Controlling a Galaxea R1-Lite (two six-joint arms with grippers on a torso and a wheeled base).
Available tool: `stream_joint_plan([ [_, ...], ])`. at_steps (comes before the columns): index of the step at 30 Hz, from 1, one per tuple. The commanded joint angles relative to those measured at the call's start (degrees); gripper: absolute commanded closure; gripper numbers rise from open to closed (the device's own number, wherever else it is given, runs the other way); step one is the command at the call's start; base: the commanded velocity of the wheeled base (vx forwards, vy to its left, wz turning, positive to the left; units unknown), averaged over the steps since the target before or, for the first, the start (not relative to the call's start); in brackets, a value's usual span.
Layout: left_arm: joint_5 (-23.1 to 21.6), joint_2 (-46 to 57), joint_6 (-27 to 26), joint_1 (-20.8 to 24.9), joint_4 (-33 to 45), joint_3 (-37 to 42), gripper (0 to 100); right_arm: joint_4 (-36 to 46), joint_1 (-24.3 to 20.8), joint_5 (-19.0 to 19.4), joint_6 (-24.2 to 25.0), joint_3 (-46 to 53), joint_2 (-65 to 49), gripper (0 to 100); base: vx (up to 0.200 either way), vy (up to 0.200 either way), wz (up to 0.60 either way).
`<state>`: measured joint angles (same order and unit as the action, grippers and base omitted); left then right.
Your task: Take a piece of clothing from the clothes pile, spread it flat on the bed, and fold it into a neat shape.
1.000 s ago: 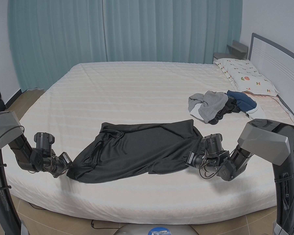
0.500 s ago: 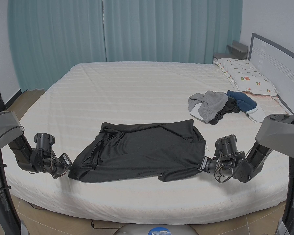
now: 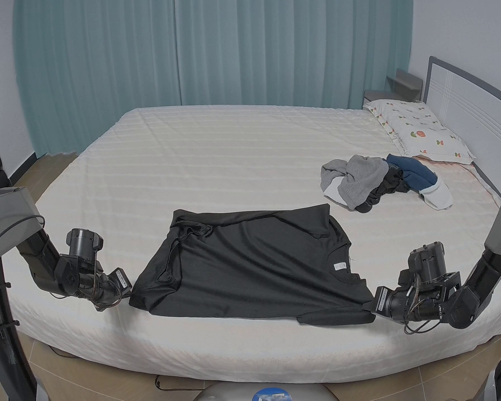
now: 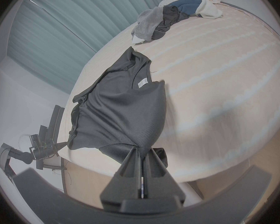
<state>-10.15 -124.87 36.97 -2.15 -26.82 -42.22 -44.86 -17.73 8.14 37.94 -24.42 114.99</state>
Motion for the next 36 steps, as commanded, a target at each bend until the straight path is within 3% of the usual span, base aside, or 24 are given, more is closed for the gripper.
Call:
stream_joint_plan([
  [1, -0.13, 0.68, 0.38, 1.71, -0.16, 0.64, 100, -0.23, 0.15, 0.12, 0.21, 1.83, -2.49, 100, 0.000, 0.000, 0.00],
  [5, -0.22, 1.03, 0.38, 2.41, -0.43, 1.35, 100, -0.23, 0.06, 0.12, 0.47, 1.83, -2.14, 100, 0.000, 0.000, 0.00],
  [6, -0.22, 1.12, 0.38, 2.58, -0.43, 1.35, 0, -0.23, -0.12, 0.12, 0.47, 1.83, -2.14, 100, 0.000, 0.000, 0.00],
  [11, -0.22, 4.19, 1.26, 3.11, -0.34, 1.35, 0, -0.23, -0.47, 0.12, 0.56, 1.74, -2.14, 100, 0.000, 0.000, 0.00],
  [19, 0.66, 5.60, 5.21, 7.68, -2.27, 1.43, 0, -0.31, -0.56, 0.21, 0.56, 1.74, -2.14, 100, 0.000, 0.000, 0.00],
  [22, 4.09, 3.05, 5.13, 10.76, -4.56, 1.79, 0, -0.31, -0.64, 0.21, 0.73, 1.74, -2.14, 100, 0.000, 0.000, 0.00],
  [27, 8.84, -0.99, 4.33, 11.81, -8.25, 2.40, 0, -0.31, -0.64, 0.21, 0.73, 1.74, -2.23, 100, 0.000, 0.000, 0.00],
  [35, 11.47, -2.75, 2.31, 11.99, -8.69, 2.49, 0, -0.31, -0.64, 0.21, 0.73, 1.74, -2.05, 100, 0.000, 0.000, 0.00],
  [36, 12.00, -2.84, 2.14, 11.99, -8.69, 2.49, 100, -0.31, -0.64, 0.12, 0.73, 1.74, -2.23, 100, 0.000, 0.000, 0.00],
])
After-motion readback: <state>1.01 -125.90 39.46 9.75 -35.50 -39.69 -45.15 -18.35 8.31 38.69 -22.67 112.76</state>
